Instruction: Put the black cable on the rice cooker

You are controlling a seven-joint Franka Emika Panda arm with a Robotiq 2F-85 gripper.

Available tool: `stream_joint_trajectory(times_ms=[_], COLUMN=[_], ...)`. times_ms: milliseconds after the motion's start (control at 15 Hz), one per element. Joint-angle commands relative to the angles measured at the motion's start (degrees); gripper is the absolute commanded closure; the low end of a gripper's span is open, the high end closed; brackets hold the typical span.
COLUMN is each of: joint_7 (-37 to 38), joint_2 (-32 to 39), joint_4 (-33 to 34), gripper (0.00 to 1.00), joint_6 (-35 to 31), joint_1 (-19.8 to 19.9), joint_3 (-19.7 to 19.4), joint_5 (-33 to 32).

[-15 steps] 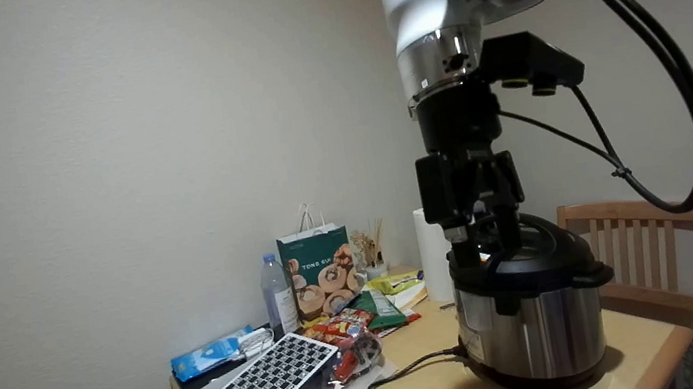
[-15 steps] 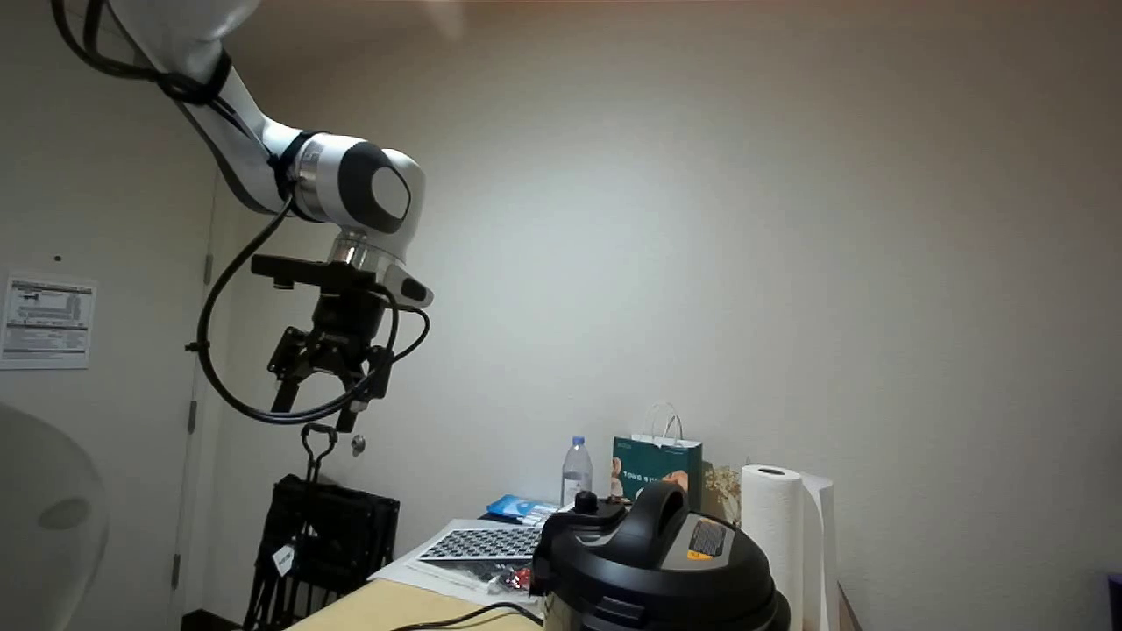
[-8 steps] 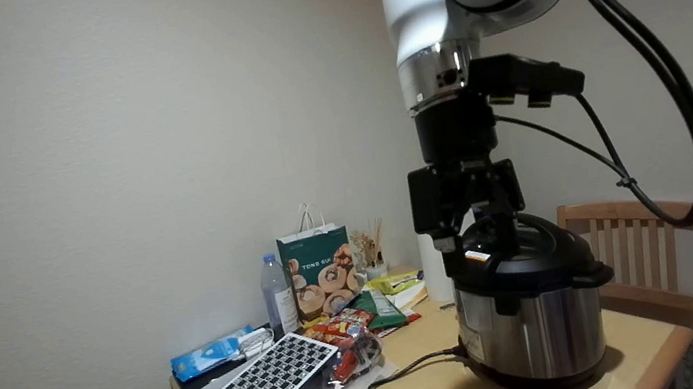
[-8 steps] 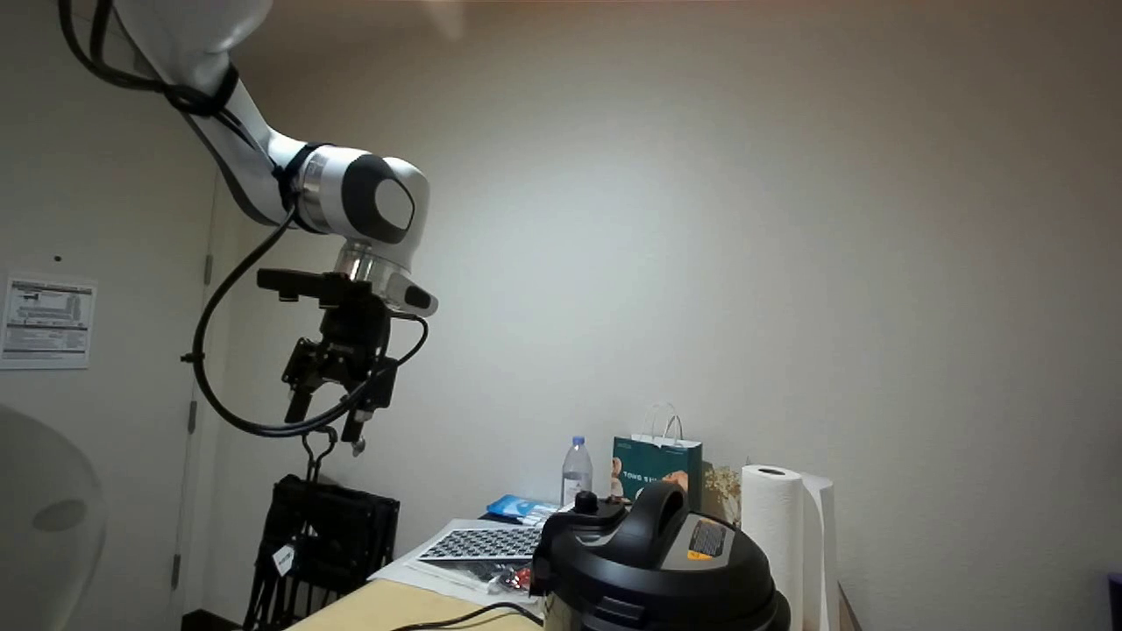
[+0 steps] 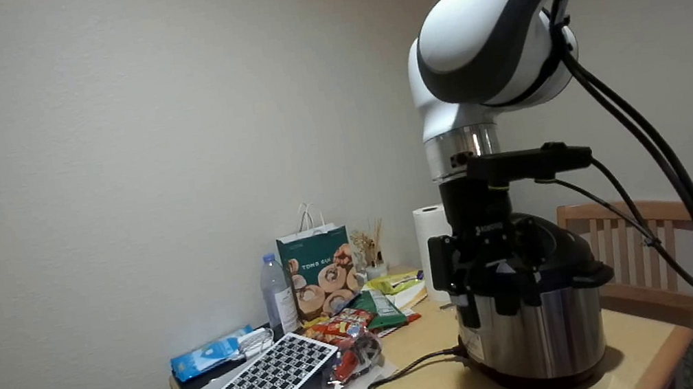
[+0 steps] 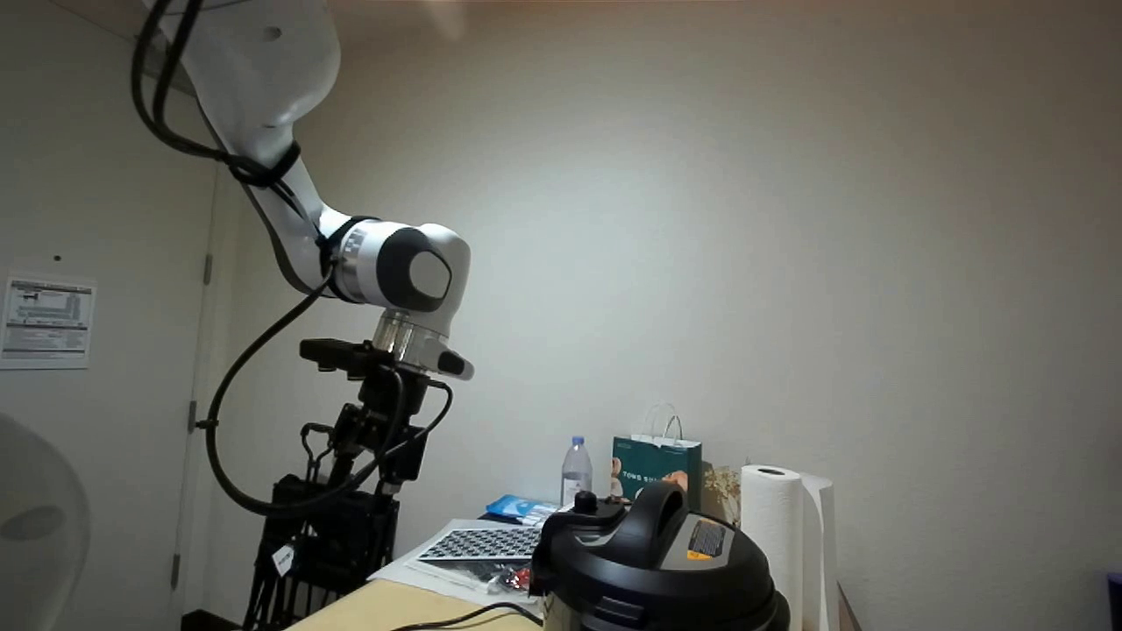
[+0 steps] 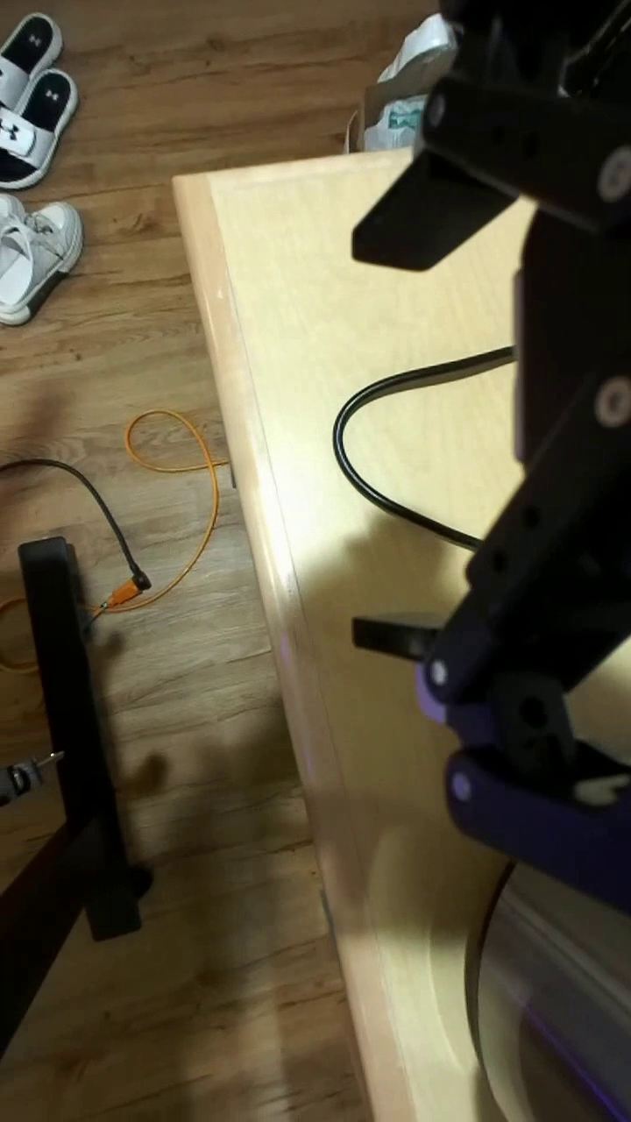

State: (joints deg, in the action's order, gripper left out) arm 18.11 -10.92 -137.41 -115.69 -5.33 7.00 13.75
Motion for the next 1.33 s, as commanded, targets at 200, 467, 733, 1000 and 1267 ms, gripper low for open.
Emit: stream_joint_trajectory(times_ms=[200, 467, 733, 1000, 1267], joint_7=[0.0, 1.0, 4.0, 6.6, 4.2], joint_2=[0.0, 2.0, 9.1, 18.1, 18.3], joint_4=[0.5, 0.3, 2.1, 5.9, 5.5], gripper=[0.0, 0.0, 0.0, 0.0, 0.0], joint_6=[0.1, -2.4, -7.0, -13.2, -12.4], joint_1=[-0.2, 0.0, 1.3, 1.6, 1.1], joint_3=[0.2, 0.2, -0.9, -2.8, -3.6], joint_5=[0.0, 0.3, -0.9, -2.8, -1.4])
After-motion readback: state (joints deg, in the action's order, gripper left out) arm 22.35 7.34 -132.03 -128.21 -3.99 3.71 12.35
